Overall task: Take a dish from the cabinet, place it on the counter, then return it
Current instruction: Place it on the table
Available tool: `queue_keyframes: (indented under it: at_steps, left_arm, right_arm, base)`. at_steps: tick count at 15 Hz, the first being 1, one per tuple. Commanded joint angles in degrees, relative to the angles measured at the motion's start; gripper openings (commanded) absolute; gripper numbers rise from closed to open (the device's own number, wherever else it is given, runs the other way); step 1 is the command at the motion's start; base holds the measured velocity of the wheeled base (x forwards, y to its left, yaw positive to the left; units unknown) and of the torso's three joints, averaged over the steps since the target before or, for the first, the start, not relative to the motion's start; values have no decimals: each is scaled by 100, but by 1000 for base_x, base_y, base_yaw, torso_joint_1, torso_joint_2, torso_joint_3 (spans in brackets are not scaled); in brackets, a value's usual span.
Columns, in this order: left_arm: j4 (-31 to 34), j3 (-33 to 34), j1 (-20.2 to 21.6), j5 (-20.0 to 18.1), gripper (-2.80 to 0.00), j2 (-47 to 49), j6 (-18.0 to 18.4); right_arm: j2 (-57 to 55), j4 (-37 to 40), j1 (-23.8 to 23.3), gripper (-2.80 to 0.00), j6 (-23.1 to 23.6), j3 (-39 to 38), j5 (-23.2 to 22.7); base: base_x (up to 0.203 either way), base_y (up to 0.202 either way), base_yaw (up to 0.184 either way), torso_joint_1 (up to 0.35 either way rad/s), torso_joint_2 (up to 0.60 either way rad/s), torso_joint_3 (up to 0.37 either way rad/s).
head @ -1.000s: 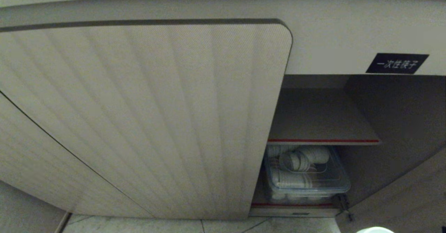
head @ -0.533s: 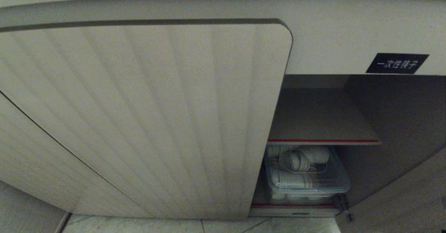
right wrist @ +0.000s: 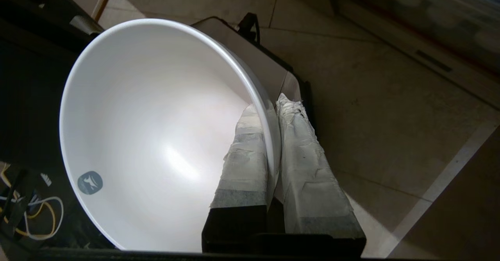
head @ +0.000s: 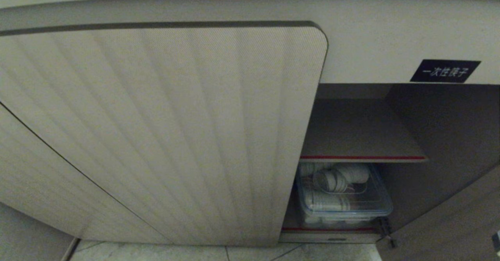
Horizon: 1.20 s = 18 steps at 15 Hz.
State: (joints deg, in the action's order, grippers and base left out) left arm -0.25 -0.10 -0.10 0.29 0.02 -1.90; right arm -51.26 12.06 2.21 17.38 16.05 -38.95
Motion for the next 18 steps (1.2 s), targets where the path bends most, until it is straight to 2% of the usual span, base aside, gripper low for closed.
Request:
queue_keyframes:
  at_steps: [1, 6, 9, 16, 18]
  left_arm:
    - [-2, 1, 1, 6, -280, -2, -3]
    - [-1, 1, 1, 6, -280, -2, -3]
    - [-1, 1, 1, 6, -280, -2, -3]
    - [-1, 1, 1, 6, -280, -2, -3]
    - [-1, 1, 1, 3, -280, -2, -3]
  right_arm:
    - [11, 362, 16, -280, 112, 194, -25]
    - [-15, 384, 52, -280, 152, 205, -25]
    - [-7, 384, 52, -280, 211, 170, -25]
    - [-7, 402, 61, -280, 266, 170, -25]
    - [-7, 402, 63, -280, 240, 199, -148]
  base:
    - [0, 0, 0, 0, 0, 0]
    - [0, 0, 0, 3, -15, -11]
    - [1, 2, -23, 50, -193, -273]
    - [3, 8, -159, 117, -470, -309]
    - [3, 9, -166, 163, -464, -296]
